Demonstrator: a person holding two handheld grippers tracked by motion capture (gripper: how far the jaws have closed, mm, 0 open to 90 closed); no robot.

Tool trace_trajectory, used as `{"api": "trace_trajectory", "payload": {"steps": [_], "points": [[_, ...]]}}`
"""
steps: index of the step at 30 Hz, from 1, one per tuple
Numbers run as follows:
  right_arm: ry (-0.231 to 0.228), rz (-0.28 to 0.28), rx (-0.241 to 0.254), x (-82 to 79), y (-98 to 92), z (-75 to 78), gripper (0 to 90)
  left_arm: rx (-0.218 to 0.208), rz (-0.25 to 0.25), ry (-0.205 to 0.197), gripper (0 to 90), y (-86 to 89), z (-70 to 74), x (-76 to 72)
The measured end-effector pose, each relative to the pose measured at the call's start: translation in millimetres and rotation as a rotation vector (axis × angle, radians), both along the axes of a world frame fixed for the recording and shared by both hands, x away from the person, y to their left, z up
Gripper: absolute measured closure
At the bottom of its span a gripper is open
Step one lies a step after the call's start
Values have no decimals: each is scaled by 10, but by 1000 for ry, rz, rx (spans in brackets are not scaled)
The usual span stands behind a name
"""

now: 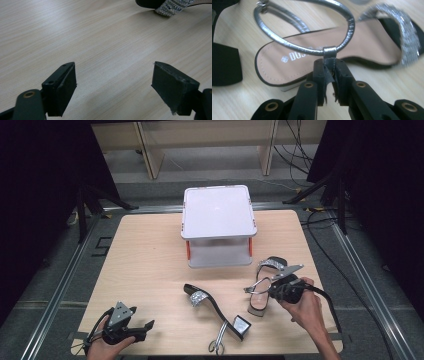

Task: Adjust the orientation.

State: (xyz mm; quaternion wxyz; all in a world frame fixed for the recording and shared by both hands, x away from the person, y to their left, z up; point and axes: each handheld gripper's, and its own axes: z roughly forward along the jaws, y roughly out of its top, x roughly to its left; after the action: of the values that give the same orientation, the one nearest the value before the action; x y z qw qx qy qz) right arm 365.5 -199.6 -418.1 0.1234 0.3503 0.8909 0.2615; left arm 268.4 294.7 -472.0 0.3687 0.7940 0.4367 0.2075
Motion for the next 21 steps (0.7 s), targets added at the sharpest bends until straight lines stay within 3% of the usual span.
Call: {"api": "trace_trajectory", "payload": {"steps": [1, 4, 6, 7, 10, 13, 14, 15, 17, 18, 21], "points": [[9, -29, 28, -20, -91, -13, 814, 21, -2, 3, 193, 9, 1, 9], [41, -57, 39, -39, -185, -4, 808, -2, 7, 2, 193, -5, -6, 6], [34, -81, 48, -54, -231, 1, 808, -15, 11, -5, 193, -6, -3, 2], [34, -99, 52, -67, -237, 1, 808, 2, 10, -2, 193, 5, -4, 10], [40, -100, 33, -98, -272, 2, 817, -5, 9, 0, 193, -7, -5, 13], [31, -116, 49, -127, -279, -19, 816, -16, 12, 0, 193, -10, -5, 7], [55, -124, 63, -130, -285, -9, 797, 0, 11, -1, 193, 2, -6, 13], [70, -156, 123, -130, -273, -39, 710, -25, 16, -2, 193, -8, -7, 7], [42, -162, 150, -119, -260, -84, 705, -14, 15, -3, 193, -6, -3, 11], [72, -167, 144, -112, -256, -86, 693, -23, 16, -3, 193, -12, -6, 11], [44, -166, 167, -98, -239, -104, 698, 1, 14, 1, 193, -1, -5, 19]]}}
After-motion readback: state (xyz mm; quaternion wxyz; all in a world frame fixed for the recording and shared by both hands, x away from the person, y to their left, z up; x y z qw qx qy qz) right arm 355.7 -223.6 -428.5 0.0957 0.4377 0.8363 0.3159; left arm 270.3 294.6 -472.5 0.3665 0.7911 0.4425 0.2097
